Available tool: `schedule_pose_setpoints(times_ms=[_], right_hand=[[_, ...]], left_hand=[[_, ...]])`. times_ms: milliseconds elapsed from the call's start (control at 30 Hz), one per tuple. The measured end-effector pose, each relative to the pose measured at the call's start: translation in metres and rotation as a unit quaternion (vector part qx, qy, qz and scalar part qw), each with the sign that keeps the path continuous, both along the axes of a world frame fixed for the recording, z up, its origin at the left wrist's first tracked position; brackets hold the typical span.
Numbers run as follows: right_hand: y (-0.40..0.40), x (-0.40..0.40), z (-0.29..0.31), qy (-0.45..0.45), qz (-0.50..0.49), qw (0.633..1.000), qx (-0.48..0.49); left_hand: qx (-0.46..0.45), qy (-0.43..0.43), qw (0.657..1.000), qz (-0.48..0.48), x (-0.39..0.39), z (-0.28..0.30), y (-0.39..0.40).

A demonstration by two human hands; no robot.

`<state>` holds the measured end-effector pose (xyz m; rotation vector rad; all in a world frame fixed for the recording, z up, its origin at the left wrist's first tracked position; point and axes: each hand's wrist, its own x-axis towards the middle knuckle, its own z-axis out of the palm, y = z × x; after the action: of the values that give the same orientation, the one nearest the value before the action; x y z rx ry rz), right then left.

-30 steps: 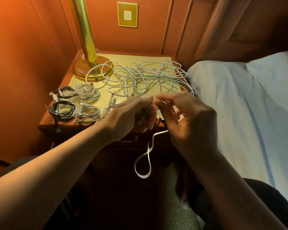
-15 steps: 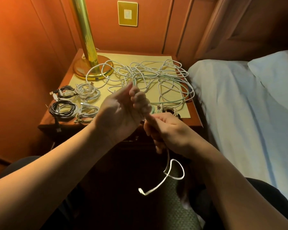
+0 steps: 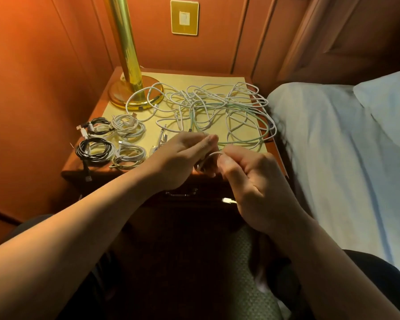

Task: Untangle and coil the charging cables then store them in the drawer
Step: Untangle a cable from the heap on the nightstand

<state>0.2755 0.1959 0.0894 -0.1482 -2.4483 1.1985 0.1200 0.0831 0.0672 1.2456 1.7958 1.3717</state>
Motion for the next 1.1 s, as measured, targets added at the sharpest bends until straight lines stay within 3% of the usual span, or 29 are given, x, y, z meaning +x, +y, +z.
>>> schedule_pose_setpoints(times_ms=[133, 300, 467, 700, 767, 833, 900, 967, 1033, 1100], right_hand=[[0.011, -0.002, -0.004, 0.038, -0.056, 0.994, 0.085], [0.024, -0.008, -0.013, 0.039, -0.094, 0.995, 0.026], [0.023, -0.023, -0.035, -0.109, -0.063, 0.986, -0.111], [0.014, -0.036, -0.033, -0.258, -0.071, 0.95, -0.159], [0.01, -0.031, -0.029, -0.296, -0.047, 0.945, -0.129], [0.003, -0.025, -0.025, -0.306, -0.011, 0.942, -0.137], [-0.002, -0.02, -0.022, -0.311, 0.001, 0.936, -0.165], [-0.004, -0.017, -0.017, -0.351, -0.007, 0.921, -0.171], [-0.005, -0.013, -0.013, -0.394, 0.003, 0.903, -0.17], [-0.005, -0.009, -0.009, -0.393, 0.019, 0.908, -0.14]], left_hand=[[0.012, -0.057, 0.995, -0.077, 0.012, 0.002, 0.004], [0.027, -0.243, 0.96, -0.137, 0.025, 0.002, 0.009], [0.06, -0.387, 0.914, -0.11, 0.024, 0.003, 0.009], [0.173, -0.522, 0.835, 0.026, 0.022, 0.009, 0.011], [0.205, -0.456, 0.862, 0.08, 0.008, 0.006, 0.011], [0.2, -0.316, 0.921, 0.11, -0.006, 0.001, 0.009], [0.178, -0.208, 0.955, 0.117, -0.012, -0.004, 0.009], [0.155, -0.12, 0.97, 0.143, -0.01, -0.006, 0.008], [0.118, 0.024, 0.979, 0.167, -0.009, -0.008, 0.006], [0.054, 0.136, 0.979, 0.145, -0.012, -0.009, 0.001]])
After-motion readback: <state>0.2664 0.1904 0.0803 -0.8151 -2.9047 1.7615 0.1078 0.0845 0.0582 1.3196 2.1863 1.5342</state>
